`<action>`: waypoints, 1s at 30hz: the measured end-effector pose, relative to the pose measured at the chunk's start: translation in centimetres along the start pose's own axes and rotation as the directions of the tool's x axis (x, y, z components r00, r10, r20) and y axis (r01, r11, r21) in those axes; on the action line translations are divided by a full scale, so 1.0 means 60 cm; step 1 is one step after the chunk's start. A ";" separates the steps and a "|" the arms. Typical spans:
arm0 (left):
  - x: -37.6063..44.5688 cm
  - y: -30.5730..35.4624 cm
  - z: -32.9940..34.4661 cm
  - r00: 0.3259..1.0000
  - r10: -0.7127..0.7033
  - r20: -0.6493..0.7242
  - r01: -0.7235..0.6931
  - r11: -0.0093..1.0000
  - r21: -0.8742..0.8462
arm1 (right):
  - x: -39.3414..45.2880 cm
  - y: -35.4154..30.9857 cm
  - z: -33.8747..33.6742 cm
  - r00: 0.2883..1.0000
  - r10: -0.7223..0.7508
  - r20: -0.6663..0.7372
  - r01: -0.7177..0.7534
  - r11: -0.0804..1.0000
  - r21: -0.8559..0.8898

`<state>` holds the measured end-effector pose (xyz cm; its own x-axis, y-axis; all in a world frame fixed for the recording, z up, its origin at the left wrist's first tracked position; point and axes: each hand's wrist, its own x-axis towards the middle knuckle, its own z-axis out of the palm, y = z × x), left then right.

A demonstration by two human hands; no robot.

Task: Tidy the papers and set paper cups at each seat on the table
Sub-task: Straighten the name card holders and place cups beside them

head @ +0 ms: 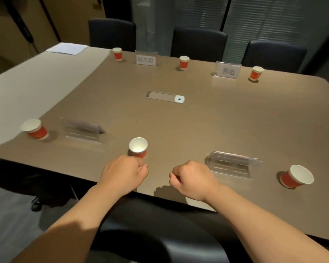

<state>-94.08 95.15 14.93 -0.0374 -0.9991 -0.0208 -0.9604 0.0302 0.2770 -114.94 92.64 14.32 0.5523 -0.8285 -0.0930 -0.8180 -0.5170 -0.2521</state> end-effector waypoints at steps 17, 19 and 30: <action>-0.055 -0.190 -0.097 1.000 0.020 -0.016 -0.020 1.000 0.007 | 0.108 -0.180 0.029 0.989 0.114 0.096 -0.107 0.991 -0.075; -0.027 -0.201 -0.090 0.999 0.025 0.021 -0.026 0.999 0.034 | 0.138 -0.171 0.039 0.986 0.120 0.119 -0.111 0.991 -0.081; 0.159 -0.225 -0.033 0.988 0.033 0.149 -0.043 0.997 0.067 | 0.325 -0.092 0.090 0.984 0.072 0.160 -0.058 0.994 -0.093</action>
<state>-80.92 85.16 12.89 -0.1094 -0.9818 -0.1549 -0.9743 0.0750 0.2126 -98.81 80.49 8.72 0.5103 -0.8186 -0.2637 -0.8600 -0.4860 -0.1554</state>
